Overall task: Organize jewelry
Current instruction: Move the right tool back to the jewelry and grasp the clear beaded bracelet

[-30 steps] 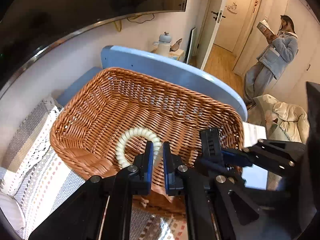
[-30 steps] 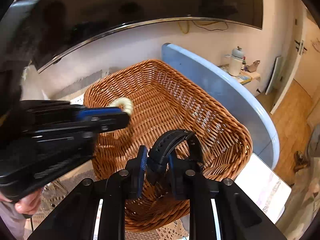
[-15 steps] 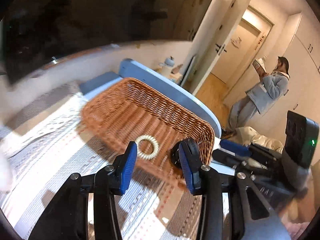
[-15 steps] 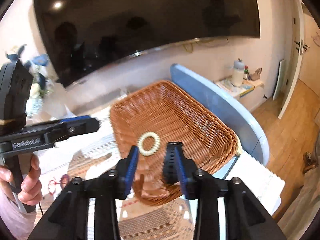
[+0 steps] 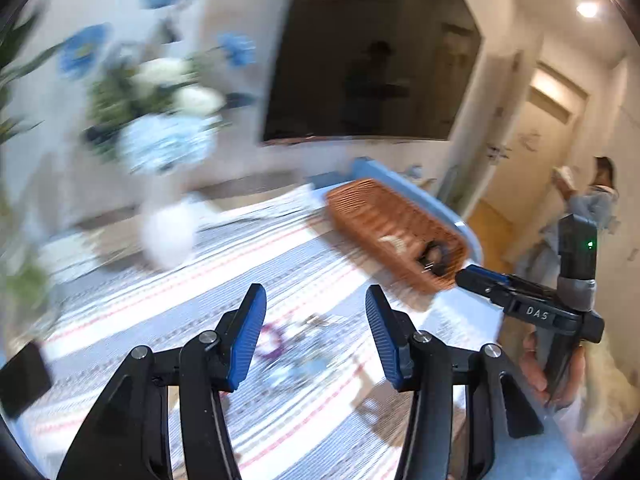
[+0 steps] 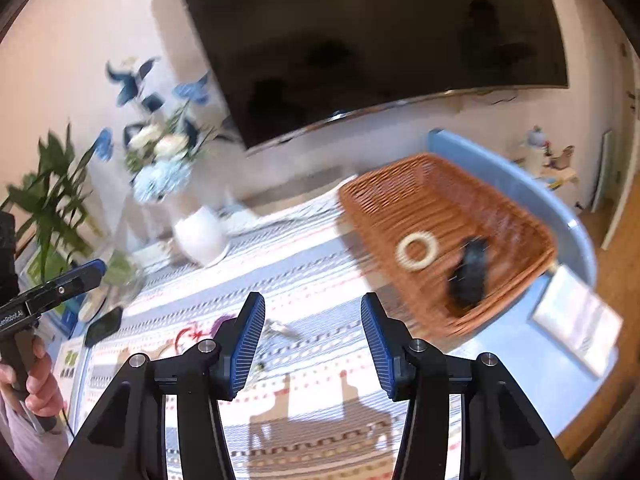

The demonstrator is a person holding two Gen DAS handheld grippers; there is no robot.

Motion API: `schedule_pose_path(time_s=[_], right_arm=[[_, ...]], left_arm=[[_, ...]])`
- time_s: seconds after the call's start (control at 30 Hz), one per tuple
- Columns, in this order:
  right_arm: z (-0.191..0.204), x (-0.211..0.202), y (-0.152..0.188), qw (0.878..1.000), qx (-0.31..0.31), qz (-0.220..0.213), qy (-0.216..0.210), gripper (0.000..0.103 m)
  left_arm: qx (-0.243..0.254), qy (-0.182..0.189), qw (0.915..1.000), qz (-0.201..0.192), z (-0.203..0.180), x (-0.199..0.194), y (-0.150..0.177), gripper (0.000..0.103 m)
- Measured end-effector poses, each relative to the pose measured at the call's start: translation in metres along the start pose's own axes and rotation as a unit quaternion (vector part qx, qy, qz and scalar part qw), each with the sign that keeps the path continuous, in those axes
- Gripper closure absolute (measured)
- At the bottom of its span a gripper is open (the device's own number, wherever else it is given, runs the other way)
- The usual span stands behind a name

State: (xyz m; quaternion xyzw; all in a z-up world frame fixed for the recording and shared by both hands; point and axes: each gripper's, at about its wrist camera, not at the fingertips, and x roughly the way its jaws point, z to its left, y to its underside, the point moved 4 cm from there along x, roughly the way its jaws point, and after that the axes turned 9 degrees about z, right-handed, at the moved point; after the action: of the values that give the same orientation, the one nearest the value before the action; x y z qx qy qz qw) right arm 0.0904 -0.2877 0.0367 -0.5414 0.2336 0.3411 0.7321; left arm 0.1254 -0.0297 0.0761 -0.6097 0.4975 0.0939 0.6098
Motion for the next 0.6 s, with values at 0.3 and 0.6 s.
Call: schedule_pose_path(time_s=[0.3,0.6], right_arm=[[0.032,0.084,0.046,0.998,-0.051,0.023,0.002,0.051],[0.013,0.112,0.054,0.998,-0.013,0.053,-0.008,0.051]], left_arm=[[-0.071,-0.022,0.9967,0.032,0.071,0.024,0.073,0.051],[-0.07,-0.042,0.9917,0.099,0.102,0.065,0.116,0.051]])
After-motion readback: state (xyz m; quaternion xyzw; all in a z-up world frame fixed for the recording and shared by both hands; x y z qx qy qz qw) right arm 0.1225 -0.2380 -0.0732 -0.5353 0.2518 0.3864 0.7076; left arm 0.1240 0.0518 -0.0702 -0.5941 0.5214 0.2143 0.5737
